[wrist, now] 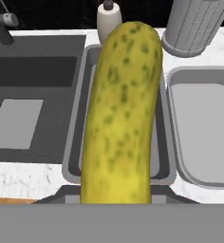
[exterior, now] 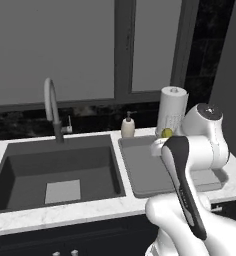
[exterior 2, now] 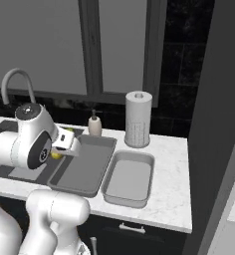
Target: Place one cucumber and one steak in each tupperware on the nearby counter, to pack two identical lunches.
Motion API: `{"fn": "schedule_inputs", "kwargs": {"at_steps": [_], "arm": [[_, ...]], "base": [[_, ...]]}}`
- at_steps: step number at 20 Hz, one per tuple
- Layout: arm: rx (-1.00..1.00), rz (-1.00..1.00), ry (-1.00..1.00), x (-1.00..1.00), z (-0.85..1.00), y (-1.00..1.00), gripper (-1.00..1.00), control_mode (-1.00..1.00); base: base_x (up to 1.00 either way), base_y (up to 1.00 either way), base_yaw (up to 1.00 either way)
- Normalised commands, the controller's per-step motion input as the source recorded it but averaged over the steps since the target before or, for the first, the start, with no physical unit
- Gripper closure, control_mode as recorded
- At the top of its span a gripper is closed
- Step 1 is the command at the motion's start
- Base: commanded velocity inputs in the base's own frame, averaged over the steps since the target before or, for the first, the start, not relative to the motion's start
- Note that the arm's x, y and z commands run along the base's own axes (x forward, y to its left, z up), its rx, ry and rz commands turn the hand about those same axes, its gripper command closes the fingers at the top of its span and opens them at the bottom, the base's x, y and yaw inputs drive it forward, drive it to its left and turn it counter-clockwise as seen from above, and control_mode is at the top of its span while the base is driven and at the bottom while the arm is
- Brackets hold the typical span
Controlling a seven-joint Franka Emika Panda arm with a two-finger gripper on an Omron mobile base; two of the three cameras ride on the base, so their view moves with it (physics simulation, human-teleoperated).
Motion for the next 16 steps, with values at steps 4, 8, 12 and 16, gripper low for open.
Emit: {"fn": "schedule_inputs", "kwargs": {"at_steps": [4,8,12,16], "arm": [[0.00,0.00,0.01,0.65,-0.38,-0.09,1.00,-1.00],[0.00,0.00,0.10,0.60,-0.57,-0.02,1.00,-1.00],[-0.04,0.03,0.17,0.49,-0.76,0.17,1.00,-1.00],[-0.04,0.05,0.13,0.32,-0.71,0.24,1.00,-1.00]], "base": [[0.00,0.00,0.00],[0.00,0.00,0.00],[0.00,0.00,0.00],[0.00,0.00,0.00]]}}
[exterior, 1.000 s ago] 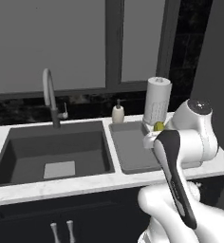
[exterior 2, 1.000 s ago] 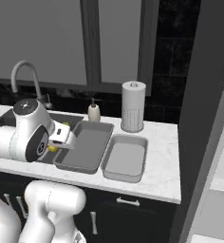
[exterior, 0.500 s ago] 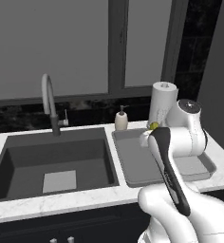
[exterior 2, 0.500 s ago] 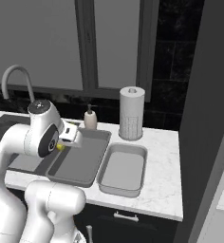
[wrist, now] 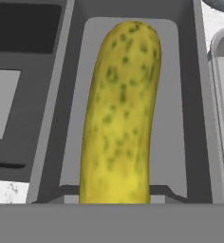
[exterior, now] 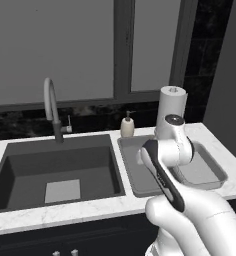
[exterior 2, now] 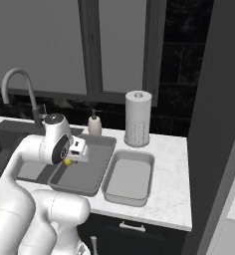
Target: Place one cucumber and one steak in each tupperware on the nearby counter, to pack two identical lunches.
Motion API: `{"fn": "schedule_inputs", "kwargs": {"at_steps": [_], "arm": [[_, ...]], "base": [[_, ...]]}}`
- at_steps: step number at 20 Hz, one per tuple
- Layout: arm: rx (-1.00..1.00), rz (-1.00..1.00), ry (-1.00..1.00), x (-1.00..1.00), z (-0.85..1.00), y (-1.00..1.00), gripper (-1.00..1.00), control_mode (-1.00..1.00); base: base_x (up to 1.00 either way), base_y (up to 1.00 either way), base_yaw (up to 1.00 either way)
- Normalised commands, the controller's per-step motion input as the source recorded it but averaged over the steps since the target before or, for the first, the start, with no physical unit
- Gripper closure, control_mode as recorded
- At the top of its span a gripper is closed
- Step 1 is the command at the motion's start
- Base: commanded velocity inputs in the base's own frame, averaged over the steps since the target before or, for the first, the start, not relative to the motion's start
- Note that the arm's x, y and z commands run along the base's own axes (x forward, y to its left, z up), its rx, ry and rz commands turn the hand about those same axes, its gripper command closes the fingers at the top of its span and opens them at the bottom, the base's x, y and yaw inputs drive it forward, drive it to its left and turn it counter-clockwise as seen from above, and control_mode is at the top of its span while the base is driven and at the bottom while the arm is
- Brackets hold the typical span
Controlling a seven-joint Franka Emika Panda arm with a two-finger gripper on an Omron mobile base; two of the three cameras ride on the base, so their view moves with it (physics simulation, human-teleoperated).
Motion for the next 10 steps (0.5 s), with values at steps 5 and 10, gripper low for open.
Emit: {"fn": "schedule_inputs", "kwargs": {"at_steps": [5,10], "arm": [[-0.01,0.02,0.11,0.28,-0.43,0.08,1.00,-1.00],[0.00,0.04,0.06,0.31,-0.29,0.00,1.00,-1.00]], "base": [[0.00,0.00,0.00],[0.00,0.00,0.00]]}}
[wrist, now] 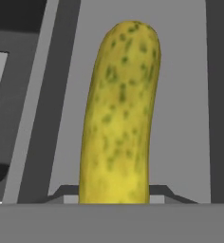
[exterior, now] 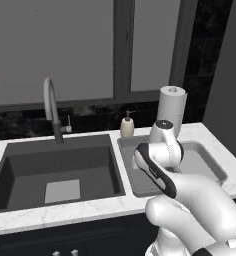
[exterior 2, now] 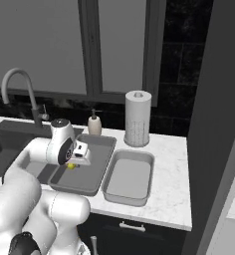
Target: Place one cucumber and one steak in each tupperware on the nearby counter, to pack two identical lunches.
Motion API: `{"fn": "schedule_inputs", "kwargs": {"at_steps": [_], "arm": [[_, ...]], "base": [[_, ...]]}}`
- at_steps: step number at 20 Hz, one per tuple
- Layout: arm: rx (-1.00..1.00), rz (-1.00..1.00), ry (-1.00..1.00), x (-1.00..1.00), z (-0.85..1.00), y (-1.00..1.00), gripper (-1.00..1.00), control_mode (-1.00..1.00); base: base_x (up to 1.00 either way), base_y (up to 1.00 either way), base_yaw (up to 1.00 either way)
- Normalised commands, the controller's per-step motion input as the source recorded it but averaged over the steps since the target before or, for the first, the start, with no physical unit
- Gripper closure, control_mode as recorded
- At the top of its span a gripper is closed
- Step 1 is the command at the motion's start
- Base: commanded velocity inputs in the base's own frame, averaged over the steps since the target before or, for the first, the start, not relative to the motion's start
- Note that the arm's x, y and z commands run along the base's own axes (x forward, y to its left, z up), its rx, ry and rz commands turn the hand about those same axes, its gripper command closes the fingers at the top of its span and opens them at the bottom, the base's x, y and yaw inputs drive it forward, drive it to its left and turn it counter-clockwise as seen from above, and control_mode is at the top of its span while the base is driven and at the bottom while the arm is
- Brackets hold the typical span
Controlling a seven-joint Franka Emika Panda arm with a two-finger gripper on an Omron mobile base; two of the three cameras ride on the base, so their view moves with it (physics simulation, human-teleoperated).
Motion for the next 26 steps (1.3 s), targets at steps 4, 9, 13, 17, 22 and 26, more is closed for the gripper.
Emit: {"fn": "schedule_inputs", "kwargs": {"at_steps": [4,9,13,17,22,26], "arm": [[0.00,0.05,0.00,0.28,-0.35,0.00,1.00,-1.00],[0.00,0.03,0.00,0.18,-0.32,0.00,1.00,-1.00],[0.00,0.02,0.00,0.18,-0.31,0.00,1.00,-1.00],[0.00,0.01,0.00,0.18,-0.24,0.00,-1.00,-1.00],[0.00,0.00,-0.03,0.02,-0.01,0.00,-1.00,-1.00],[0.00,0.00,-0.15,-0.26,0.54,0.00,-1.00,-1.00]], "base": [[0.00,0.00,0.00],[0.00,0.00,0.00],[0.00,0.00,0.00],[0.00,0.00,0.00],[0.00,0.00,0.00],[0.00,0.00,0.00]]}}
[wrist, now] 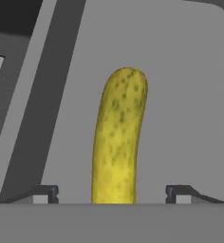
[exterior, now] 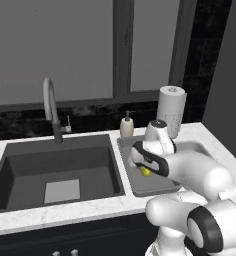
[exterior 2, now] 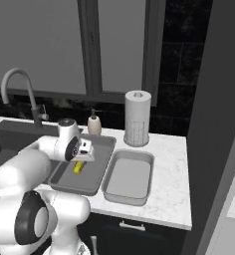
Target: Place one cucumber and one steak in each tupperware on the nearby counter, to pack two identical lunches.
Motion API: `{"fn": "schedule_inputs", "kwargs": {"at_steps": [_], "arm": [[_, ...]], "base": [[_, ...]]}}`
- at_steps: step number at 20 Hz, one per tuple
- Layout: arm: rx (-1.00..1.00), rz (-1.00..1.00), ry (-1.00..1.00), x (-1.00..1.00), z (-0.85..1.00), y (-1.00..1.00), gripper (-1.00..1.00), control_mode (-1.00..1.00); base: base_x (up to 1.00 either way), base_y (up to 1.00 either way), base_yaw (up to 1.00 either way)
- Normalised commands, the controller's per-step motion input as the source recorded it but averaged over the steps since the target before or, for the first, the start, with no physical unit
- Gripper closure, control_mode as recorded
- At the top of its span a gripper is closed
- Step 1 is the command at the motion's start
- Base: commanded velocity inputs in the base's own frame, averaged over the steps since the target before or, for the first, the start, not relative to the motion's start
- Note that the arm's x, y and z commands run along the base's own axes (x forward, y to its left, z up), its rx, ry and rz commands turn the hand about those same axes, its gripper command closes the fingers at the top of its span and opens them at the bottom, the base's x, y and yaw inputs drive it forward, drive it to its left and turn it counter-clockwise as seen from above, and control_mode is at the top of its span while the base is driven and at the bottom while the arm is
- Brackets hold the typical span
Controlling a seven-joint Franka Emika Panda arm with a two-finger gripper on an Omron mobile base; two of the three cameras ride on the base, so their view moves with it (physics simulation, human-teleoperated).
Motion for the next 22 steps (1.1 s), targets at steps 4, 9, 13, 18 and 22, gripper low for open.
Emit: {"fn": "schedule_inputs", "kwargs": {"at_steps": [4,9,13,18,22], "arm": [[0.00,0.00,-0.19,-0.54,0.90,0.00,-1.00,-1.00],[0.00,0.00,-0.15,-0.90,0.83,-0.14,-1.00,-1.00],[0.00,0.00,-0.08,-0.97,0.64,-0.21,-1.00,-1.00],[0.00,0.00,-0.06,-0.82,0.40,-0.01,-1.00,-1.00],[0.00,-0.02,-0.06,-0.65,0.05,0.00,-1.00,-1.00]], "base": [[0.00,0.00,0.00],[0.00,0.00,0.00],[0.00,0.00,0.00],[0.00,0.00,0.00],[0.00,0.00,0.00]]}}
